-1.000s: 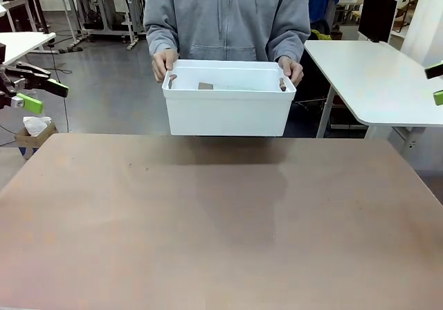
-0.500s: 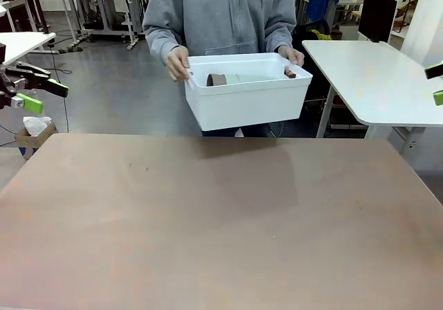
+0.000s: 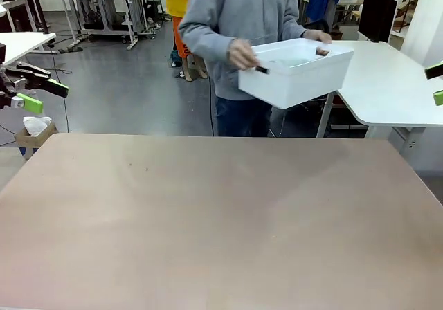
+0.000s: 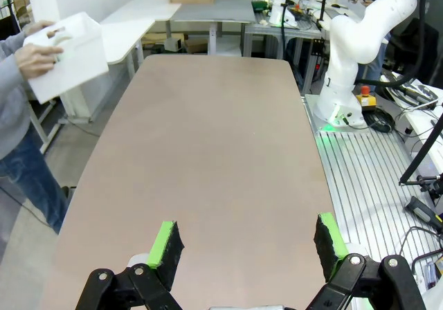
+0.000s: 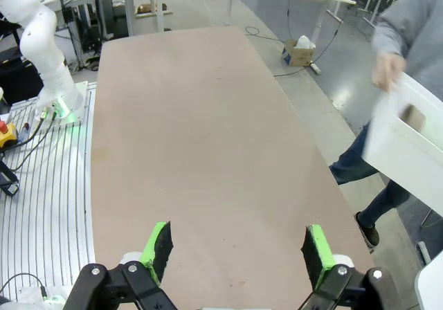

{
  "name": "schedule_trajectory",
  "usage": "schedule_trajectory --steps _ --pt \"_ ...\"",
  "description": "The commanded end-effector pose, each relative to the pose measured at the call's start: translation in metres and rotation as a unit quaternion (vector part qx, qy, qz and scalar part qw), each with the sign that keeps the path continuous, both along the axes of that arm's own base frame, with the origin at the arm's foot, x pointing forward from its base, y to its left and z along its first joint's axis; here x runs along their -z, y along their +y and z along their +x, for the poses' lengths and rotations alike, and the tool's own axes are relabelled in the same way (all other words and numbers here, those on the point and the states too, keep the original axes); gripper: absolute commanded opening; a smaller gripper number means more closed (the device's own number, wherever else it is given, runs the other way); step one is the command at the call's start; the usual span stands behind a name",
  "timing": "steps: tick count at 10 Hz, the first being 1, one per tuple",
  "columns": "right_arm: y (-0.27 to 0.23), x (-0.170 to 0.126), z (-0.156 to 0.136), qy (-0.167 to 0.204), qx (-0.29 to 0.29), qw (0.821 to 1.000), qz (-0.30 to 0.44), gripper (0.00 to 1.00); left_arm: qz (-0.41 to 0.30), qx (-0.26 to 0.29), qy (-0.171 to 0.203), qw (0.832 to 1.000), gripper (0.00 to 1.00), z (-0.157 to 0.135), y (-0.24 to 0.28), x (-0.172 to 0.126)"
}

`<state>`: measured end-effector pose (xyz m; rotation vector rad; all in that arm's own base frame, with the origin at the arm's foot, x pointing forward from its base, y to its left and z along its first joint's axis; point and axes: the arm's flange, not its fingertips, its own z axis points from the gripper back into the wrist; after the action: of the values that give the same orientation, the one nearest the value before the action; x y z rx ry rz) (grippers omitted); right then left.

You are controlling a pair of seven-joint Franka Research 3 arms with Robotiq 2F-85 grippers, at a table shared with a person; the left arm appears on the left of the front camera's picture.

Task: Stack the cups and store them in the basket.
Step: Place the stack of Reusable plastic cups into the Pantry Basket.

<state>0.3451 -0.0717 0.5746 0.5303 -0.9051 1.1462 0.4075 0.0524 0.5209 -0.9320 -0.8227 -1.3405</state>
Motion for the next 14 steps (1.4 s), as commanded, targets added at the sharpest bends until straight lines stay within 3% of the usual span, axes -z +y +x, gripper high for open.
schedule_trajectory --steps 1,14 --pt "0.0015 -0.0042 0.0027 -0.002 0.001 1.0 0.013 1.0 0.005 0.0 0.006 1.0 1.0 -0.0006 0.0002 -0.002" --pt "0.0015 -0.0042 0.0027 -0.002 0.001 1.0 0.013 1.0 0.005 0.0 0.006 1.0 1.0 -0.0006 0.0002 -0.002"
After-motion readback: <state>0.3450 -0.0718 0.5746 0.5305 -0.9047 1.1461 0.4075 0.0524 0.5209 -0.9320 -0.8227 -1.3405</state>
